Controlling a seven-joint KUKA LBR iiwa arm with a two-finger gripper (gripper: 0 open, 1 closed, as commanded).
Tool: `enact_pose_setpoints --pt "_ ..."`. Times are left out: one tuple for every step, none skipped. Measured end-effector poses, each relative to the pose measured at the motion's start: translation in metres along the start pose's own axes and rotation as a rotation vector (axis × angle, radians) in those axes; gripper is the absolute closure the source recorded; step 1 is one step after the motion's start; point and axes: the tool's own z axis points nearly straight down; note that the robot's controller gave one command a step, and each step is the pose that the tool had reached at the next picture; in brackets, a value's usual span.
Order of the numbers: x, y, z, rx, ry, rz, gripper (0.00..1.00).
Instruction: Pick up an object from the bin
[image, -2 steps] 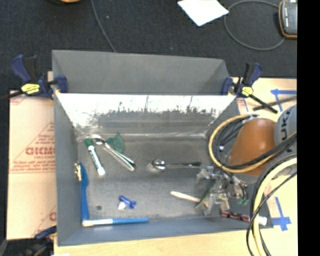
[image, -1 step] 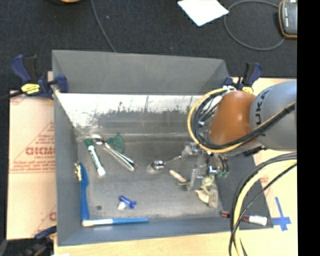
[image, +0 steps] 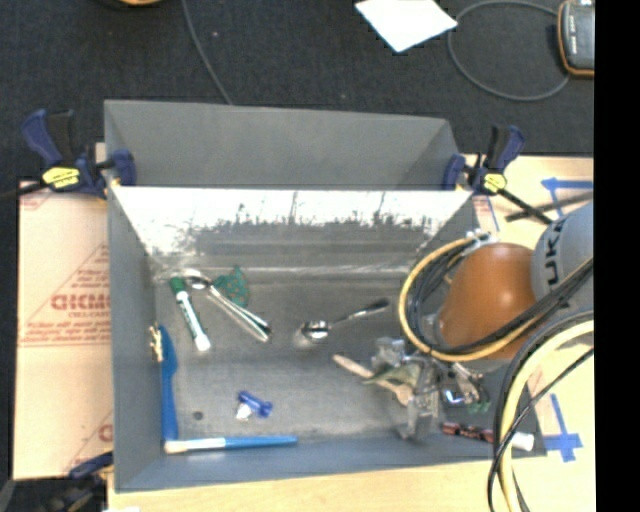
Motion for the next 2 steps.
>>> enact_pose_setpoints --pt "0.0 -0.03 0.0 -0.001 -0.011 0.147 0.0" --pt "-0.014 -0.015 -0.113 -0.002 -0.009 0.017 0.0"
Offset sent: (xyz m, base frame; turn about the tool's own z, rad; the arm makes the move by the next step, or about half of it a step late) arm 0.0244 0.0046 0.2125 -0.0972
